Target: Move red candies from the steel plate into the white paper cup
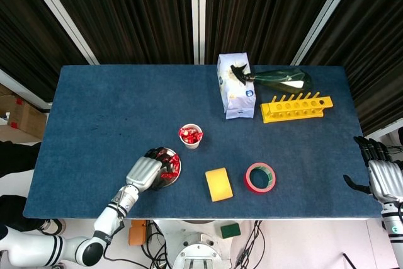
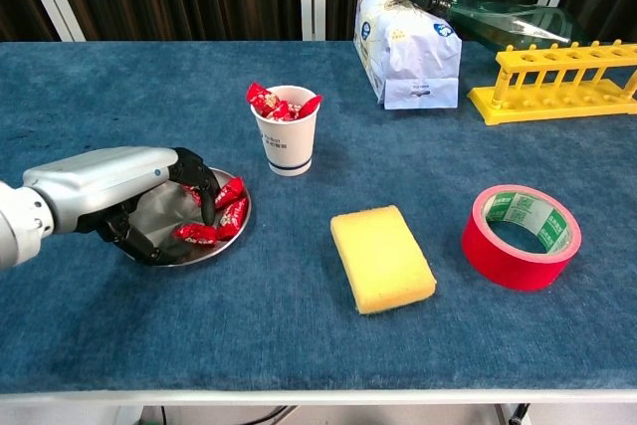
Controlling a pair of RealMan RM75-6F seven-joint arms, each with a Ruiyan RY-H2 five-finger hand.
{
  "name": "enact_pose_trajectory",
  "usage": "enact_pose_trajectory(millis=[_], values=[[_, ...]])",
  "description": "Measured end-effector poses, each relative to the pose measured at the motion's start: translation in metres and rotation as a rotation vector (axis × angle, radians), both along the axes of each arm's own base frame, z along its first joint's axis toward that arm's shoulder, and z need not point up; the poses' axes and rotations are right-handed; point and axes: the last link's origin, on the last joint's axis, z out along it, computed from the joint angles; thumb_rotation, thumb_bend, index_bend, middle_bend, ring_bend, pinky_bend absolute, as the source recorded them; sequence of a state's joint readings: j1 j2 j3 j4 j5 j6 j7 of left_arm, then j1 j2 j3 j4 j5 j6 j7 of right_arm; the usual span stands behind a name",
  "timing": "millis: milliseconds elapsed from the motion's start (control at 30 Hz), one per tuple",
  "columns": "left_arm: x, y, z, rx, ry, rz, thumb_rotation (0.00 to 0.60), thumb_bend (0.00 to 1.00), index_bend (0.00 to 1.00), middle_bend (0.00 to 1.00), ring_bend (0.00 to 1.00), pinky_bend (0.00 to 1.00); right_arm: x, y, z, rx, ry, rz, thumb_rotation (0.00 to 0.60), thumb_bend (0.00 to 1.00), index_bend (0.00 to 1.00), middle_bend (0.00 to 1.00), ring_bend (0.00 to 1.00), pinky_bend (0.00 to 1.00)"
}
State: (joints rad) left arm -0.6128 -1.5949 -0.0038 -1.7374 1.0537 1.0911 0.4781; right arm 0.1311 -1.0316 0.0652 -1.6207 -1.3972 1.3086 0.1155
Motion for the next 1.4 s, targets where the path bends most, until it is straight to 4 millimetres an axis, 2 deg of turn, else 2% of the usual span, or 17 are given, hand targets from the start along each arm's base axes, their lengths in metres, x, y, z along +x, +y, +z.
enact_pose_trajectory(millis=[500,800,933,1167,1267,1400], values=[[0.001,0.0,0.002,0.024,0.002,-0.008,0.6,0.37,0.55,0.2,0.02,0.1,0.0,0.0,-0.001,0.002,0.003,-0.002,0.6,0.24,0.02,0.05,0.0,0.0],[0.015,0.004,0.037,0.126,-0.049,-0.054,0.6,0.37,0.56,0.2,0.02,0.1,0.0,0.0,-0.001,0.001,0.002,0.001,0.6,0.24,0.02,0.05,0.0,0.0],[0.028,0.015,0.05,0.177,-0.07,-0.081,0.6,0.37,0.56,0.2,0.02,0.1,0.001,0.001,-0.001,-0.002,0.002,0.004,0.6,0.24,0.02,0.05,0.0,0.0],[0.064,0.05,0.065,0.273,-0.111,-0.133,0.6,0.37,0.57,0.2,0.02,0.1,0.001,0.001,0.001,-0.008,0.0,0.004,0.6,0.24,0.02,0.05,0.0,0.0],[0.076,0.063,0.062,0.284,-0.12,-0.14,0.6,0.37,0.57,0.2,0.02,0.1,0.0,0.0,0.001,-0.006,-0.002,0.001,0.6,0.24,0.02,0.05,0.0,0.0],[0.084,0.074,0.05,0.272,-0.118,-0.13,0.6,0.37,0.56,0.2,0.02,0.1,0.0,0.0,0.002,-0.006,-0.005,0.0,0.6,0.24,0.02,0.05,0.0,0.0]])
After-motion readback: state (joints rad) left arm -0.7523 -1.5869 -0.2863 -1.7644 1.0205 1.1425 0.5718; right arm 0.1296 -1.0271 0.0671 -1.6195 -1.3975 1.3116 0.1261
